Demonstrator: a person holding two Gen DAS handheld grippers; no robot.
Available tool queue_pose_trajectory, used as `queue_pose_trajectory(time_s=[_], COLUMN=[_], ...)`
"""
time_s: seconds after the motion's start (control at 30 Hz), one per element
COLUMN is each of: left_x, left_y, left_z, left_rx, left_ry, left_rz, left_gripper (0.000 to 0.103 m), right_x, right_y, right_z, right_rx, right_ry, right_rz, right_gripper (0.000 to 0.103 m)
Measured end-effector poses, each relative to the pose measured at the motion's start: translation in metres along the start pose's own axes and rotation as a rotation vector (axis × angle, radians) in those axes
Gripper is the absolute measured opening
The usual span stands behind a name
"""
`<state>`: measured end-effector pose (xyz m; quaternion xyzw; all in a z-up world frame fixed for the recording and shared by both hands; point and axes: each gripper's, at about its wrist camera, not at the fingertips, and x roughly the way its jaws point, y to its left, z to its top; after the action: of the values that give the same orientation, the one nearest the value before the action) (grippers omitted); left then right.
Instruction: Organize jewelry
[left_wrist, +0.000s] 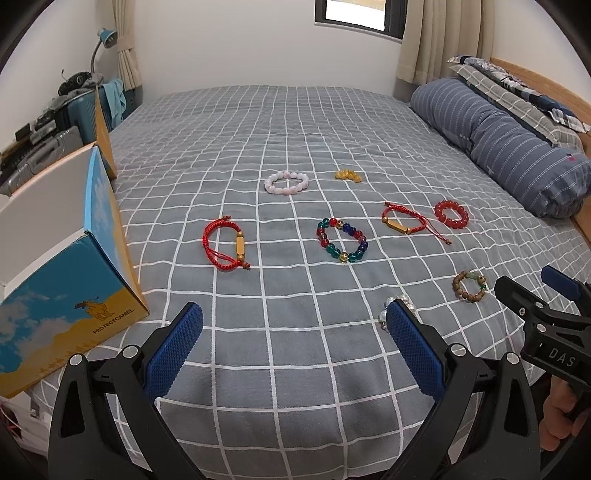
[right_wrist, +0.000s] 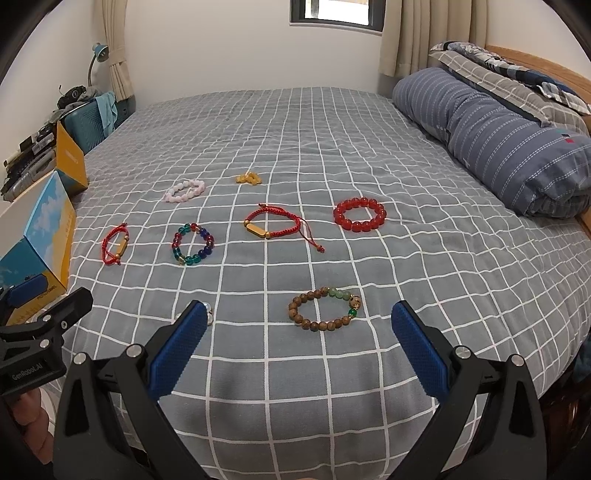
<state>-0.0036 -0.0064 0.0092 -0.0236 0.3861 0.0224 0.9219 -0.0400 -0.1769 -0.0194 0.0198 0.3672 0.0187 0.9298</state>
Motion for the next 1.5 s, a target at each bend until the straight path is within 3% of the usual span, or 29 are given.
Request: queue_pose_trajectory(time_s=[1.17, 1.5], left_x=[-0.009, 0.005], left_y=[0.005, 0.014], left_z=[0.0, 0.03], left_rx=[-0.018, -0.025], left_ry=[-0.01, -0.019], left_rz=[-0.01, -0.002], left_gripper=[0.098, 0.098], right_x=[-0.01, 0.001], right_y=[0.009, 0.014], right_z=[0.002, 0.033], right_rx=[-0.013, -0.048], right_ry=[-0.015, -0.044], right_rz=[0.006, 0.012], right_gripper=[0.096, 0.096])
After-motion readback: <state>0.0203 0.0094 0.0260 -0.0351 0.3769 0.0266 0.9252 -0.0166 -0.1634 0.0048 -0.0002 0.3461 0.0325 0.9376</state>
